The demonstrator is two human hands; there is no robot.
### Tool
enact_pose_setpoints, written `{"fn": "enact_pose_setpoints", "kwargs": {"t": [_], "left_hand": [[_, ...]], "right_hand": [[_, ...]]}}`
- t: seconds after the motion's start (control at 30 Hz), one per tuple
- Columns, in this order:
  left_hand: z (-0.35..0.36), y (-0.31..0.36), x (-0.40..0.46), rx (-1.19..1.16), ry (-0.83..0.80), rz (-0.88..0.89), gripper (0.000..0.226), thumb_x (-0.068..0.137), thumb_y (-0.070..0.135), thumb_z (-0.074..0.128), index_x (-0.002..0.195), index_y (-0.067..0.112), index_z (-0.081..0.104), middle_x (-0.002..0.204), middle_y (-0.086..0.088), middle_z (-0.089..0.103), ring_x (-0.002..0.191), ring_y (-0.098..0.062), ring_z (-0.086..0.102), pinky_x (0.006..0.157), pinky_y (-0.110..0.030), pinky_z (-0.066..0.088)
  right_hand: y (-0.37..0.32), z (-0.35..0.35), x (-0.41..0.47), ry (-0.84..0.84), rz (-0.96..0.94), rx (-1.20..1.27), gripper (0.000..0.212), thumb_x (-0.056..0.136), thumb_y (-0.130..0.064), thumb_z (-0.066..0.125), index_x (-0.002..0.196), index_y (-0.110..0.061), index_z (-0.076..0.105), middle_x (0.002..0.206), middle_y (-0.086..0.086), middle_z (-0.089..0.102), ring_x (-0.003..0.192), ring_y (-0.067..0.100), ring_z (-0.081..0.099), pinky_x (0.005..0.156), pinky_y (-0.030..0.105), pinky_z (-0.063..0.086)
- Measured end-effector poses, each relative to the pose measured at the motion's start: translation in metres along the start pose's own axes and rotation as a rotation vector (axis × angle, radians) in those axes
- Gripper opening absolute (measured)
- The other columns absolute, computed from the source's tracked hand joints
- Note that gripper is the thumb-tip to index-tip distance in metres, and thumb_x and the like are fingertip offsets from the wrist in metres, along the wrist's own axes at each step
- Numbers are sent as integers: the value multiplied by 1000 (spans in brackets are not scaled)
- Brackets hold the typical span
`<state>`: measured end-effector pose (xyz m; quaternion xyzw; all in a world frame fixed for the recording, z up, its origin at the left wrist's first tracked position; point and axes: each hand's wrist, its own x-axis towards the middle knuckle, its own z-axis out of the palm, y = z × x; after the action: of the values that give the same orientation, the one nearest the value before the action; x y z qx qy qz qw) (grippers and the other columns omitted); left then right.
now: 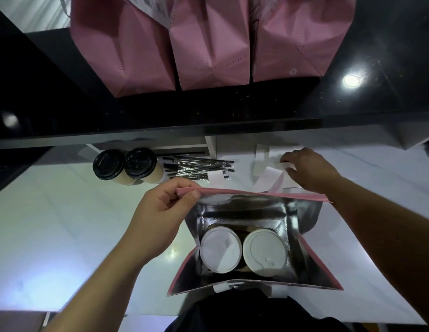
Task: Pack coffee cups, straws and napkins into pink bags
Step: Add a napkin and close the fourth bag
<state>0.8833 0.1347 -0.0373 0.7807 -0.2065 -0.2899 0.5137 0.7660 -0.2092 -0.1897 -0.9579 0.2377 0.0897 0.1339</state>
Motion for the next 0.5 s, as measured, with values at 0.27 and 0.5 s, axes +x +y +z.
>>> {"fn": "enact_pose_setpoints", "kwargs": {"t": [0.27, 0.5], "left_hand": [[-1, -2, 3, -19, 0, -10, 23, 99, 7, 65, 90, 24, 77, 85, -1, 75, 79, -10, 66, 73, -16, 50], [0, -4, 4, -41, -1, -19, 24, 99, 7, 65, 89, 26, 77, 84, -1, 73, 78, -9, 64, 74, -16, 49]], "right_hand": [[-5, 9, 11, -44, 52, -84, 36, 95, -24, 60, 131, -21, 65, 125, 9, 66, 113, 30, 56, 94, 44, 51], [-6, 11, 3, 126, 80, 37, 18, 93, -20, 63, 106, -11, 73, 106, 9, 68, 100, 31, 57, 86, 45, 52]]}}
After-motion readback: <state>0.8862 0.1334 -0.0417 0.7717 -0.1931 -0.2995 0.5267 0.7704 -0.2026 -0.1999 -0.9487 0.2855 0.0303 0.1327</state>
